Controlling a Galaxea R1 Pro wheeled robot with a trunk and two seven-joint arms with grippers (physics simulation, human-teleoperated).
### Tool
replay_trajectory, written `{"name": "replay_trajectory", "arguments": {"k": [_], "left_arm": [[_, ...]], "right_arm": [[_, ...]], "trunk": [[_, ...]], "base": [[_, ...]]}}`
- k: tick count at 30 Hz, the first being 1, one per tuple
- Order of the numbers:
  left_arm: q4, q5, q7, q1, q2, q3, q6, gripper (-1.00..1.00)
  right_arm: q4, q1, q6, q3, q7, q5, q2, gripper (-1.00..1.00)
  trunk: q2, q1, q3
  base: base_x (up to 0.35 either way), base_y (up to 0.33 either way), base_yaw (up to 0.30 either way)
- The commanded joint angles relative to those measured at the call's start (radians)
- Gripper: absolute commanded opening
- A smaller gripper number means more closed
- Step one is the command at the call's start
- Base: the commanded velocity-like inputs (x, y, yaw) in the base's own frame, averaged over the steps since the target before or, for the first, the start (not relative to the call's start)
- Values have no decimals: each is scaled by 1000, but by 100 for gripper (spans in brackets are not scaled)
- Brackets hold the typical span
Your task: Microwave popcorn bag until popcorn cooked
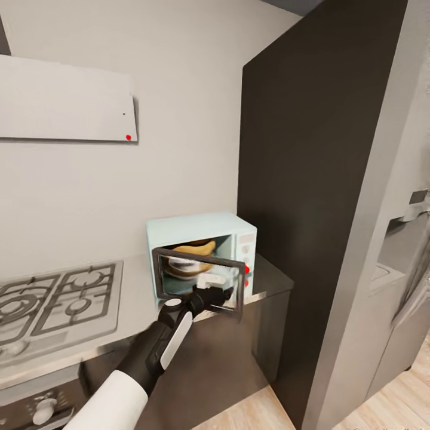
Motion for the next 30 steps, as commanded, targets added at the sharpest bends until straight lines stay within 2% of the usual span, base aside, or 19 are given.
{"name": "replay_trajectory", "arguments": {"k": [1, 4, 7, 9, 10, 14, 19, 28, 30], "left_arm": [[-1, 7, 1, -1, 0, 1, 6, 100], [0, 4, 6, -1, 0, 0, 5, 100], [0, 3, 39, -1, 0, 0, 5, 100], [-6, 6, 140, -1, 0, 0, 5, 100], [-6, 5, 150, -1, 0, 0, 4, 100], [-5, 5, 153, -1, 0, 0, 2, 100], [0, 6, 153, -1, 0, 0, -35, 100], [-2, 7, 153, -1, 0, 0, -37, 100], [-8, 8, 153, -1, -1, -9, -37, 100]], "right_arm": [[3, -2, -6, -8, 2, 10, -1, 100], [3, -2, -5, -9, 2, 11, -1, 100], [3, -2, -4, -8, 2, 11, -2, 100], [3, -2, -6, -8, 3, 13, -3, 100], [3, -2, -8, -8, 3, 14, -4, 100], [3, -2, -9, -8, 2, 14, -5, 100], [3, -2, -9, -8, 2, 14, -5, 100], [3, -2, -9, -8, 2, 12, -10, 100], [3, -2, -9, -8, 3, 12, -11, 100]], "trunk": [[-1, 0, -1], [-1, 0, -1], [-1, 0, -1], [-1, 0, -1], [-1, 0, -1], [-1, 0, -1], [-1, 0, -1], [-1, 0, -1], [-1, 0, -1]], "base": [[192, 0, -225], [192, 0, -81], [192, 0, -7], [194, 0, -1], [221, 0, 0], [248, 0, 0], [300, 0, 0], [306, 0, 0], [116, 0, 0]]}}
